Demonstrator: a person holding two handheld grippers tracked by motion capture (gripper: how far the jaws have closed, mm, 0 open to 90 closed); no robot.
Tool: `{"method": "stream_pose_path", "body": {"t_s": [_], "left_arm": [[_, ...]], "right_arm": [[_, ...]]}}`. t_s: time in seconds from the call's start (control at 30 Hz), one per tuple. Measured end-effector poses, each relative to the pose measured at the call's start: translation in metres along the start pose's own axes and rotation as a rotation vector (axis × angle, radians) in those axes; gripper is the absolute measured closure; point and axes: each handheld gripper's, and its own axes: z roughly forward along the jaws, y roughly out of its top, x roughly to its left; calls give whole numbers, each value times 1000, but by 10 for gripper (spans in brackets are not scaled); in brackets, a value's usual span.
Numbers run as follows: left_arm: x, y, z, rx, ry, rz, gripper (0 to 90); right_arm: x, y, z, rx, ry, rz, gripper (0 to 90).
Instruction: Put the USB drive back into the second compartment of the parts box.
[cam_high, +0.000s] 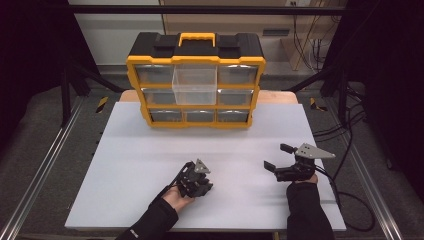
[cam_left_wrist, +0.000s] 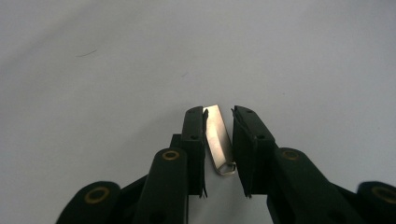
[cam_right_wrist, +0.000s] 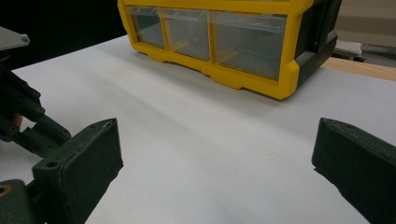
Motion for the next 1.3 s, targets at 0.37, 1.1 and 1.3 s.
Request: {"method": "stream_pose_path", "body": {"t_s": [0.37, 1.1, 1.3], "left_arm": [[-1, 1, 0, 9, -1, -8, 780], [4, 1, -3, -7, -34, -40, 789], [9, 3, -13, -34, -32, -49, 789]], "right_arm": [[0, 0, 0, 1, -1, 1, 19], [0, 0, 0, 0, 0, 2, 20], [0, 0, 0, 1, 2, 2, 20]]}}
